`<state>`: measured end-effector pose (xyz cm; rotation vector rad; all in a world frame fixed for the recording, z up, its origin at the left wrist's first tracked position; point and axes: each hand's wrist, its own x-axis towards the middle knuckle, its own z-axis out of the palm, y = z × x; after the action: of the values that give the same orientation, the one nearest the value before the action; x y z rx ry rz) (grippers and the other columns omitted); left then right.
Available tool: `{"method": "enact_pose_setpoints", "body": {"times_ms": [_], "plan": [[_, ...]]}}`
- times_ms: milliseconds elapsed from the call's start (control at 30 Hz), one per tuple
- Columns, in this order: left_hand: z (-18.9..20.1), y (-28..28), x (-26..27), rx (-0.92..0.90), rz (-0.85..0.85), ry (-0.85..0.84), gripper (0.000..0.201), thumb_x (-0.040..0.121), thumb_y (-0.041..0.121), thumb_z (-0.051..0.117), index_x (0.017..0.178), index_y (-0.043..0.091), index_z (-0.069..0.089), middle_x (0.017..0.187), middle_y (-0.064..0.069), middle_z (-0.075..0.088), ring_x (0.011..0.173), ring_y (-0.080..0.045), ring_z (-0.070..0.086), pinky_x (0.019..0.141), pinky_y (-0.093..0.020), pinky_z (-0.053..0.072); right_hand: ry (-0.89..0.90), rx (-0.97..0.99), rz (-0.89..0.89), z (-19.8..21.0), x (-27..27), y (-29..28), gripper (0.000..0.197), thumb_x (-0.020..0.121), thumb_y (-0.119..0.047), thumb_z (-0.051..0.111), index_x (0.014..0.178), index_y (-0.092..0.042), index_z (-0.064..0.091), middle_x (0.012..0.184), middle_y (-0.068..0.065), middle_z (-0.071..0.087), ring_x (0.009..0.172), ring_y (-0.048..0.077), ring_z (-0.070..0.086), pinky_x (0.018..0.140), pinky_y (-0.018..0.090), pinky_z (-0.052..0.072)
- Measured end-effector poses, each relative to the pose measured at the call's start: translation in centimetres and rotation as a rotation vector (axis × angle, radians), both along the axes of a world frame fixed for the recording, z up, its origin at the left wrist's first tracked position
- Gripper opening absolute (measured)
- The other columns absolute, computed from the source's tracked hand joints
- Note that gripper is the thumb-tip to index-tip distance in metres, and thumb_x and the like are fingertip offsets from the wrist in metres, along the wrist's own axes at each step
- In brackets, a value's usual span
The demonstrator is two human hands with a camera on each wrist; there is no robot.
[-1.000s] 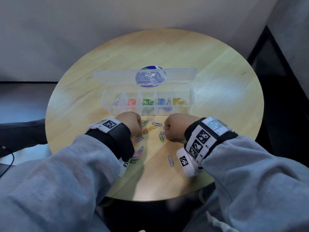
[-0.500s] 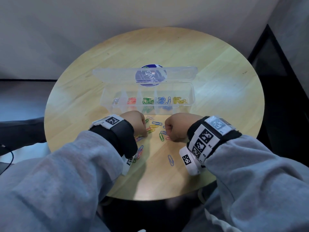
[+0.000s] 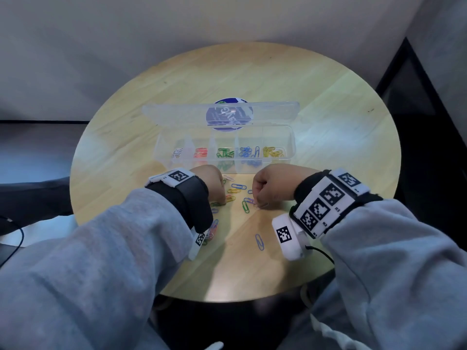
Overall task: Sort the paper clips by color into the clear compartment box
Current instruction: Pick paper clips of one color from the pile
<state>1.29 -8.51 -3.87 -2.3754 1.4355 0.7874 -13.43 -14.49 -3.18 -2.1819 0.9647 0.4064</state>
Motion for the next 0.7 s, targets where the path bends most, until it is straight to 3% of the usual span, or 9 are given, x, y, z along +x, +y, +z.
{"method": "enact_pose_setpoints", "body": {"times_ms": [67, 167, 233, 400, 533, 633, 700], "plan": [[0.0, 0.0, 0.1, 0.006, -0.006, 0.008, 0.025, 0.078, 0.023, 0.071, 0.098, 0.008, 0.072, 0.088, -0.004, 0.062, 0.079, -0.021, 0.053, 0.068, -0.023, 0.04, -0.054, 0.038, -0.051, 0.4, -0.4, -0.4, 0.015, 0.077, -0.014, 0.062, 0.067, -0.024, 0.059, 0.078, -0.005, 0.065, 0.077, 0.013, 0.056, 0.072, 0.027, 0.047], [0.1, 0.1, 0.2, -0.002, -0.007, 0.024, 0.013, 0.079, 0.023, 0.071, 0.087, 0.014, 0.069, 0.084, -0.004, 0.059, 0.078, -0.02, 0.051, 0.067, -0.023, 0.039, -0.087, 0.097, -0.09, 0.7, -0.7, -0.7, 0.011, 0.079, -0.019, 0.066, 0.069, -0.022, 0.06, 0.064, -0.007, 0.054, 0.061, 0.009, 0.047, 0.06, 0.023, 0.039], [0.3, 0.3, 0.2, -0.008, 0.004, 0.054, 0.01, 0.079, 0.023, 0.071, 0.08, 0.017, 0.063, 0.081, -0.003, 0.057, 0.077, -0.02, 0.05, 0.063, -0.022, 0.038, -0.077, 0.118, -0.105, 0.6, -0.8, -0.9, 0.012, 0.079, -0.021, 0.065, 0.069, -0.022, 0.059, 0.061, -0.005, 0.051, 0.055, 0.011, 0.044, 0.059, 0.024, 0.038], [0.5, 0.9, 1.1, -0.051, 0.064, 0.19, 0.02, 0.076, 0.024, 0.073, 0.064, 0.019, 0.058, 0.072, 0.001, 0.056, 0.07, -0.016, 0.048, 0.064, -0.022, 0.038, -0.073, 0.152, -0.123, 0.4, -0.8, -1.1, 0.012, 0.077, -0.021, 0.066, 0.066, -0.022, 0.059, 0.062, -0.004, 0.054, 0.055, 0.013, 0.046, 0.063, 0.025, 0.041], [1.1, 1.3, 1.6, -0.098, 0.126, 0.322, 0.023, 0.077, 0.02, 0.074, 0.062, 0.02, 0.057, 0.058, 0.005, 0.053, 0.054, -0.011, 0.045, 0.056, -0.02, 0.037, -0.101, 0.191, -0.123, 0.5, -0.5, -1.1, 0.013, 0.077, -0.02, 0.066, 0.067, -0.02, 0.058, 0.066, -0.004, 0.058, 0.058, 0.013, 0.049, 0.066, 0.027, 0.043], [1.7, 2.2, 2.0, -0.158, 0.211, 0.459, 0.026, 0.078, 0.011, 0.072, 0.062, 0.017, 0.053, 0.059, 0.001, 0.055, 0.054, -0.014, 0.045, 0.063, -0.024, 0.04, -0.136, 0.238, -0.141, 0.6, -0.6, -0.6, 0.016, 0.078, -0.013, 0.066, 0.067, -0.018, 0.056, 0.064, -0.002, 0.059, 0.059, 0.015, 0.05, 0.062, 0.024, 0.043], [2.1, 3.1, 2.5, -0.206, 0.28, 0.549, 0.025, 0.08, 0.004, 0.069, 0.065, 0.016, 0.053, 0.061, -0.003, 0.055, 0.057, -0.017, 0.045, 0.061, -0.026, 0.039, -0.208, 0.304, -0.212, 0.5, -1.0, -0.2, 0.019, 0.08, -0.005, 0.063, 0.068, -0.015, 0.054, 0.062, 0.001, 0.058, 0.057, 0.015, 0.049, 0.056, 0.022, 0.041]]}}
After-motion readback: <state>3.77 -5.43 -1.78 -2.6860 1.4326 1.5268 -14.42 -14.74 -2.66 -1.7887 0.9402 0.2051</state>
